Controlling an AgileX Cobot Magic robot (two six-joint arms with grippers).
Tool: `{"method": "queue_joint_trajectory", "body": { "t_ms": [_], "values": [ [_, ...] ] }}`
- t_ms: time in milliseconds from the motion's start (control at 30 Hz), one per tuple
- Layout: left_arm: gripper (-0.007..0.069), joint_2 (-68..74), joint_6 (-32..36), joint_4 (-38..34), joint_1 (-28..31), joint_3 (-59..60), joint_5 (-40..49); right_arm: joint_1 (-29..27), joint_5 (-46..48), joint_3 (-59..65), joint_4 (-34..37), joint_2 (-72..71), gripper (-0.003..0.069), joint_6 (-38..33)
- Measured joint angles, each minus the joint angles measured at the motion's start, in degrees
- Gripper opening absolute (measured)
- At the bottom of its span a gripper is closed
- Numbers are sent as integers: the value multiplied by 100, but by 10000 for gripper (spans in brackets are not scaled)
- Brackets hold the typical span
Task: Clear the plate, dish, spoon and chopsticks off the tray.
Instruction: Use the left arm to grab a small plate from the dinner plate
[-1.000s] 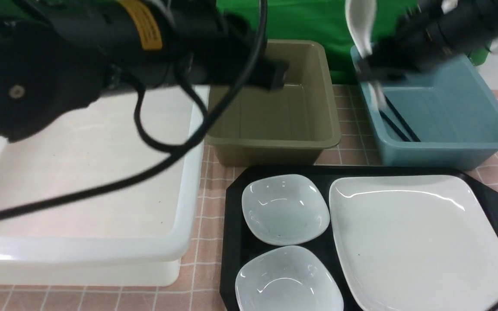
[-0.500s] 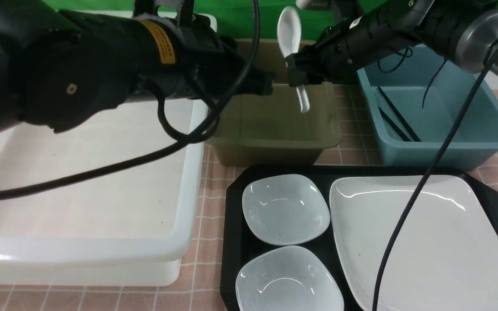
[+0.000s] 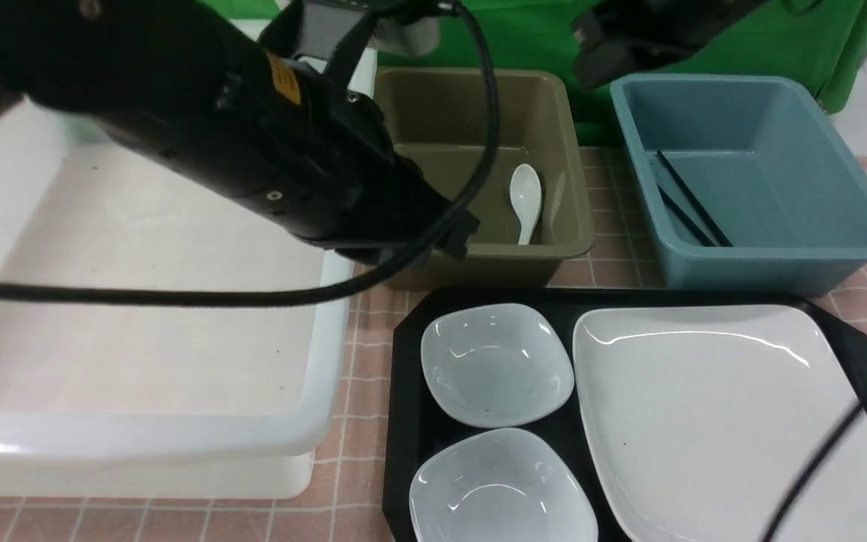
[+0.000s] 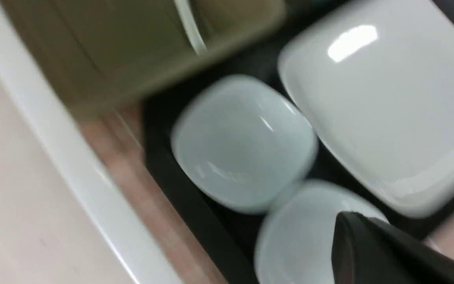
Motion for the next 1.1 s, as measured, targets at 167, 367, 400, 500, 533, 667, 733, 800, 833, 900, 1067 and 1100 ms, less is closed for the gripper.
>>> {"method": "queue_joint_trajectory", "body": {
  "t_ms": [167, 367, 400, 500, 533, 667, 733, 800, 833, 900, 1067, 1100],
  "values": [
    [-3, 497, 176, 68, -462, -716, 989, -53, 223, 600, -137, -1304, 30, 12],
    [-3, 1397, 236, 54, -1015, -776, 1170, -53, 212, 2829, -183, -2881, 30, 12],
    [-3, 1599, 236, 2, -1022, -776, 1170, -53, 194, 3364, -205, -3209, 30, 12],
    [1, 2046, 251, 85, -1022, -776, 1165, -53, -33, 4556, -236, -3905, 30, 12],
    [2, 2106, 258, 121, -1022, -776, 1165, -53, -52, 4634, -236, -3993, 30, 12],
    [53, 2653, 365, 605, -1022, -776, 1165, -53, -330, 5924, -242, -4692, 30, 0],
    [108, 2867, 370, 842, -1016, -776, 1158, -53, -356, 6280, -240, -4897, 30, -110],
    [145, 2960, 370, 967, -1016, -776, 1124, -53, -386, 6403, -197, -4970, 30, -239],
    [193, 3050, 377, 1101, -1016, -776, 1058, -53, -394, 6483, -127, -5016, 30, -348],
    [272, 3141, 377, 1199, -1016, -776, 967, -53, -408, 6518, 54, -5038, 30, -515],
    [393, 3308, 382, 1298, -1016, -779, 828, -53, -454, 6536, 427, -5038, 30, -774],
    [426, 3358, 382, 1351, -1016, -779, 812, -53, -454, 6536, 518, -5038, 30, -823]
  ]
}}
